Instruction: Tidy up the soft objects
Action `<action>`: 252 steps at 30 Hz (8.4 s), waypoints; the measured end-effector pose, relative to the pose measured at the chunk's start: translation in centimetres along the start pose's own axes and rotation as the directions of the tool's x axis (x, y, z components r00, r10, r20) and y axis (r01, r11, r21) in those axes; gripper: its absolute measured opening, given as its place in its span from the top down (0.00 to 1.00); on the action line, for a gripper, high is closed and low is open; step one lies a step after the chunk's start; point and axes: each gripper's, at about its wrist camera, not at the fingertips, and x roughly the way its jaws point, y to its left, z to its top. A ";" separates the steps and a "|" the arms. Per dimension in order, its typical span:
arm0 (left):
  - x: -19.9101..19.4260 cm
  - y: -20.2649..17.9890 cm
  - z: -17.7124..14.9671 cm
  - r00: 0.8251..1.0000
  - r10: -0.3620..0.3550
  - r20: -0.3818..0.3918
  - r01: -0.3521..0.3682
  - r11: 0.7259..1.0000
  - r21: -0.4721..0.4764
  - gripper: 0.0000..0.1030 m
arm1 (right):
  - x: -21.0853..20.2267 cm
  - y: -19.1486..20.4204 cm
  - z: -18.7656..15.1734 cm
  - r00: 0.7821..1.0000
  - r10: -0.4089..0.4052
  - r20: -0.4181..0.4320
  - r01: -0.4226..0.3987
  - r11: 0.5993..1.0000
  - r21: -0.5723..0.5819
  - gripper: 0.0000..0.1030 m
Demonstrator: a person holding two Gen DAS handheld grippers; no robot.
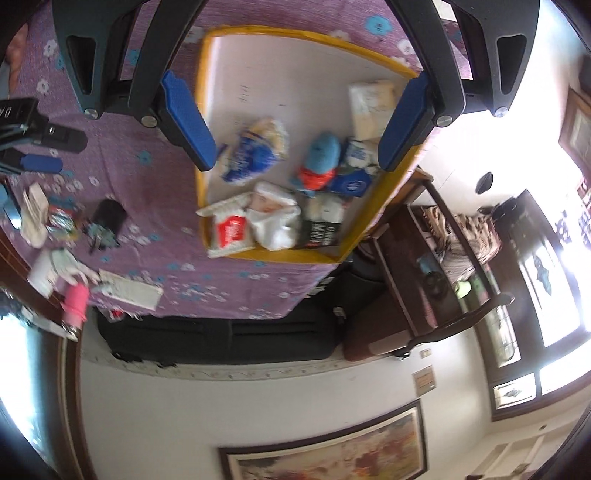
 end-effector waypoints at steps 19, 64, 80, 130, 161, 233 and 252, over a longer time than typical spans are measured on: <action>7.6 -15.1 -1.4 0.883 -0.386 -0.267 0.405 0.914 0.019 0.13 | -9.3 -15.4 -4.7 0.959 -0.275 0.074 0.243 0.925 0.293 0.08; 11.8 -18.2 -2.5 0.870 -0.378 -0.317 0.404 0.914 0.020 0.00 | -7.1 -20.2 2.0 0.944 -0.331 -0.004 0.304 0.863 0.403 0.03; 10.4 -18.3 -2.4 0.842 -0.425 -0.333 0.463 0.885 0.041 0.13 | -2.8 -23.9 1.4 0.918 -0.390 -0.070 0.364 0.759 0.540 0.36; 4.1 1.5 -2.7 0.915 -0.380 -0.132 0.341 0.907 -0.249 0.83 | -9.1 -19.2 -3.7 0.907 -0.403 0.120 0.324 0.852 0.410 0.46; 7.1 13.3 -4.8 0.934 -0.352 -0.065 0.264 0.801 -0.538 0.26 | 12.6 17.1 3.0 0.961 -0.095 -0.258 -0.005 0.931 -0.364 0.45; 6.1 -15.7 -4.7 0.921 -0.271 -0.279 0.316 0.940 0.130 0.17 | -9.7 -19.9 -1.0 0.890 -0.445 0.104 0.399 0.868 0.296 0.10; 8.2 -16.5 -5.7 0.867 -0.360 -0.344 0.410 0.909 0.081 0.00 | 3.5 -22.2 7.6 0.936 -0.321 -0.147 0.352 0.880 0.319 0.35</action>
